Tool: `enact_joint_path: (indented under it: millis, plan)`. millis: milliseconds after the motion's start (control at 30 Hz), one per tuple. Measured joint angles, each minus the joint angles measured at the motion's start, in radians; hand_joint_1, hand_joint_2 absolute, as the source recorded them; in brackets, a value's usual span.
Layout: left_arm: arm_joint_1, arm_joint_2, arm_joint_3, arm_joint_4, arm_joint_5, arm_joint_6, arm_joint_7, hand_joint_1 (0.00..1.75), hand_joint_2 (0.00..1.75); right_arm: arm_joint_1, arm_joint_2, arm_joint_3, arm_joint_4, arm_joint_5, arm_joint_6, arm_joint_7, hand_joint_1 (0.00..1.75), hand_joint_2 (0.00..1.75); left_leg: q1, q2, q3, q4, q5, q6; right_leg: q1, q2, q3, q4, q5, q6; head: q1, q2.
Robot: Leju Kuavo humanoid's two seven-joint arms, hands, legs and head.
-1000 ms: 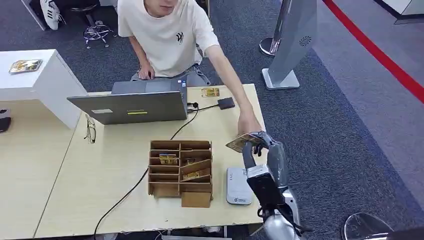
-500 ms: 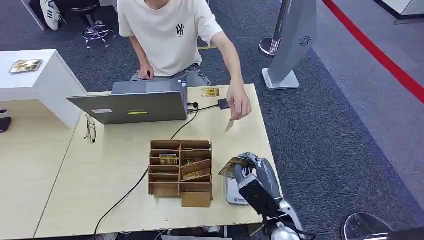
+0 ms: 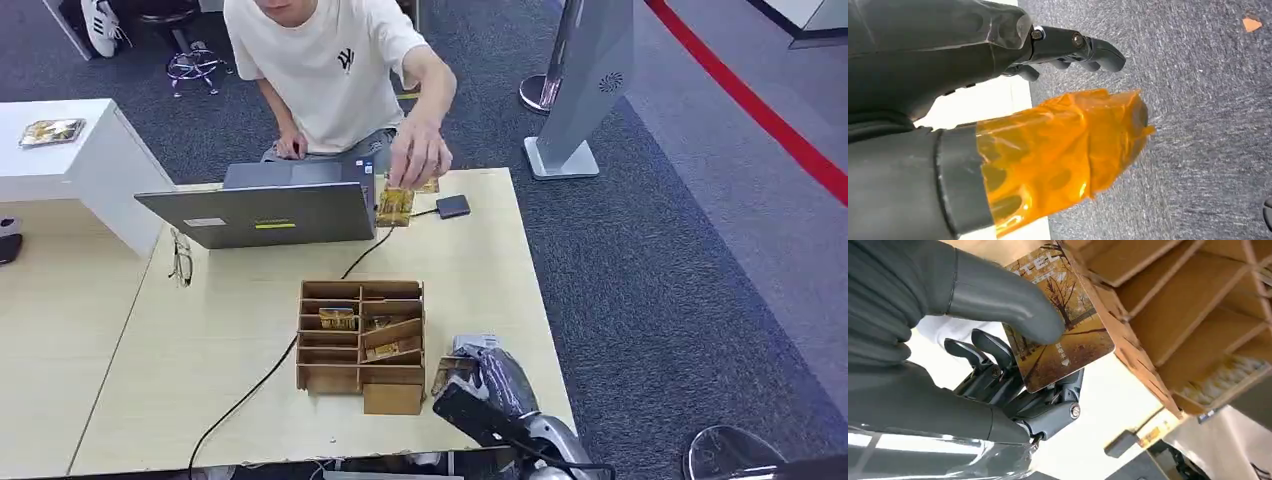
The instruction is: Pass the card to the sensor for recognition and then transmit it.
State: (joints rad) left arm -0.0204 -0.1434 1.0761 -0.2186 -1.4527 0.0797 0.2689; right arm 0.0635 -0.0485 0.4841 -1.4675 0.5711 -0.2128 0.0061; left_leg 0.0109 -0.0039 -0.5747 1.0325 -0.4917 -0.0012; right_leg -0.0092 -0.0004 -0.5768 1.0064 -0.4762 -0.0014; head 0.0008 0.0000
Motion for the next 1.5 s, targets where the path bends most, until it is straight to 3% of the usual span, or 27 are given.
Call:
enact_joint_path:
  millis: [367,967,1500]
  plan:
    - [0.0,0.005,0.002,0.0,-0.009,-0.007,0.003,0.0,0.0,-0.029,-0.012,0.017,0.049,0.118,-0.001,0.067,1.75,1.75,0.0,0.0,0.0,0.0,0.0,0.0,0.0,0.0,0.0,0.0,0.0,0.0,0.0,0.0]
    - [0.0,0.006,0.006,0.0,-0.013,-0.01,0.003,0.0,0.0,-0.028,-0.027,-0.061,0.0,0.104,-0.003,0.064,1.75,1.75,0.0,0.0,0.0,0.0,0.0,0.0,0.0,0.0,0.0,0.0,0.0,0.0,0.0,0.0]
    - [0.0,0.004,0.03,0.0,-0.013,-0.016,0.013,0.0,0.0,-0.025,-0.024,-0.057,0.017,0.172,0.027,0.078,1.75,1.75,0.0,0.0,0.0,0.0,0.0,0.0,0.0,0.0,0.0,0.0,0.0,0.0,0.0,0.0]
